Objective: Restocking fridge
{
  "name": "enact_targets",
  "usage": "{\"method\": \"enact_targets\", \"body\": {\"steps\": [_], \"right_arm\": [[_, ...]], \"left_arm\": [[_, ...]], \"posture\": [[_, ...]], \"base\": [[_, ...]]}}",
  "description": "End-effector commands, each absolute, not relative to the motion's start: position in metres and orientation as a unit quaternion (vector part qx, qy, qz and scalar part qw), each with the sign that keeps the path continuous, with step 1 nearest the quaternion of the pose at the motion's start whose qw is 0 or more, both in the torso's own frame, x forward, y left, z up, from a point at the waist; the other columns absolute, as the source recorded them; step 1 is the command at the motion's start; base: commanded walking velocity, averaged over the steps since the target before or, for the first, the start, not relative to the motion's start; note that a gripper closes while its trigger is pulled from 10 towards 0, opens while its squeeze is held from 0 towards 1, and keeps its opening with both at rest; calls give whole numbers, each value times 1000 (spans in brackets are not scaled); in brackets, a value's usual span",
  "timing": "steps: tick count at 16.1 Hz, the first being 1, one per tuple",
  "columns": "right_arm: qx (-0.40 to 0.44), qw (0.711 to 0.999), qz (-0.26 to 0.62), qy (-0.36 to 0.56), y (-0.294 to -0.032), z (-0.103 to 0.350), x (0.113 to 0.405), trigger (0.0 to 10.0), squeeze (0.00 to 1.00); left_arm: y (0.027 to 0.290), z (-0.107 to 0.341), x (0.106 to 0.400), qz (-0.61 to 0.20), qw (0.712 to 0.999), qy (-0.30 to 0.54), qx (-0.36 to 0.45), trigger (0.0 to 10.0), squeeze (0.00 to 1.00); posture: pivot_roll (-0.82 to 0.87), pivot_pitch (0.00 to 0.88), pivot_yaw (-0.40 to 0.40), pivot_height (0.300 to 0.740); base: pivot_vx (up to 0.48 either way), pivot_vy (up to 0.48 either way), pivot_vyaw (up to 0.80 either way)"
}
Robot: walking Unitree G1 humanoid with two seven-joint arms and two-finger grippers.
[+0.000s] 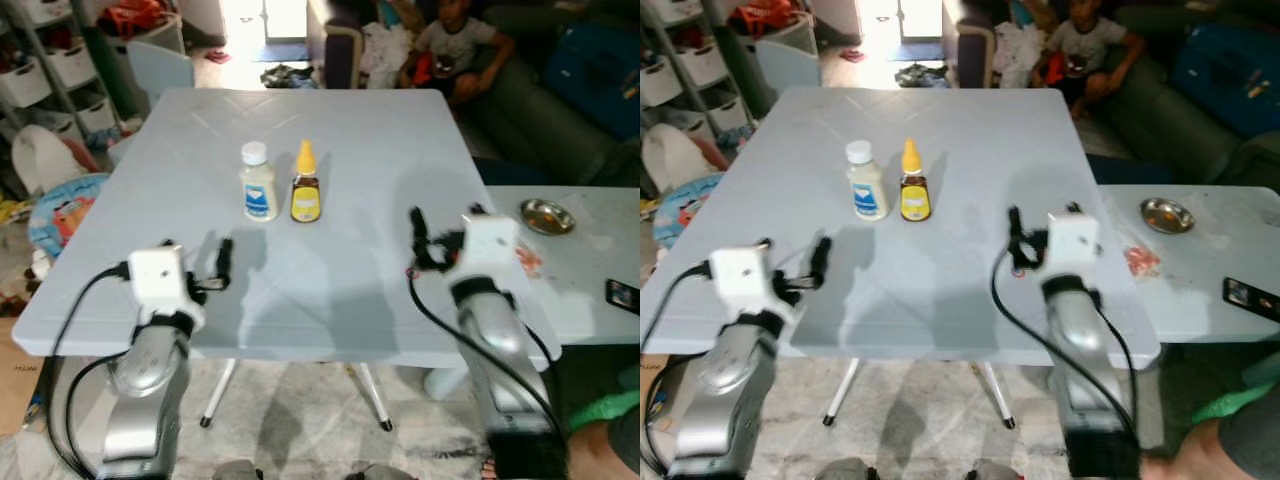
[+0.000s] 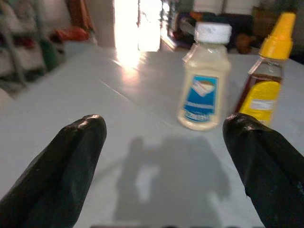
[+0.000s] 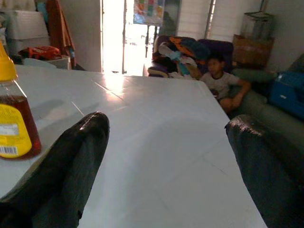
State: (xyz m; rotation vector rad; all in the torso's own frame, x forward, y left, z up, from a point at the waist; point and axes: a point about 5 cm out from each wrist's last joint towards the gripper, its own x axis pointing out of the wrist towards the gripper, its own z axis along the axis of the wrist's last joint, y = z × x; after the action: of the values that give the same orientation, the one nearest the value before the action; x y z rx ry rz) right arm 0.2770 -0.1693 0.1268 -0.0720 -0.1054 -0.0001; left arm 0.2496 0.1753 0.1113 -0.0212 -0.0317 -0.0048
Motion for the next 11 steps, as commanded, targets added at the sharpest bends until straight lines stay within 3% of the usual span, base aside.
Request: {"method": "enact_targets", "body": {"steps": [1,4,11], "right_arm": [[-40,997,-6,-59,-171,132,276,10000,0],[-46,998,-24,-40,-175,126,252,10000,0],[-56,997,-29,-38,-174,125,251,10000,0]], "left_arm": [[177,119,250,5,999,-35,1,10000,0],[176,116,248,-14,999,-35,-9,10000,0],[174,116,249,-22,999,-35,-10,10000,0]], "posture": [[39,0,1,740],[2,0,37,740],[0,0,42,740]], "base": [[0,0,0],[0,0,0],[0,0,0]]}}
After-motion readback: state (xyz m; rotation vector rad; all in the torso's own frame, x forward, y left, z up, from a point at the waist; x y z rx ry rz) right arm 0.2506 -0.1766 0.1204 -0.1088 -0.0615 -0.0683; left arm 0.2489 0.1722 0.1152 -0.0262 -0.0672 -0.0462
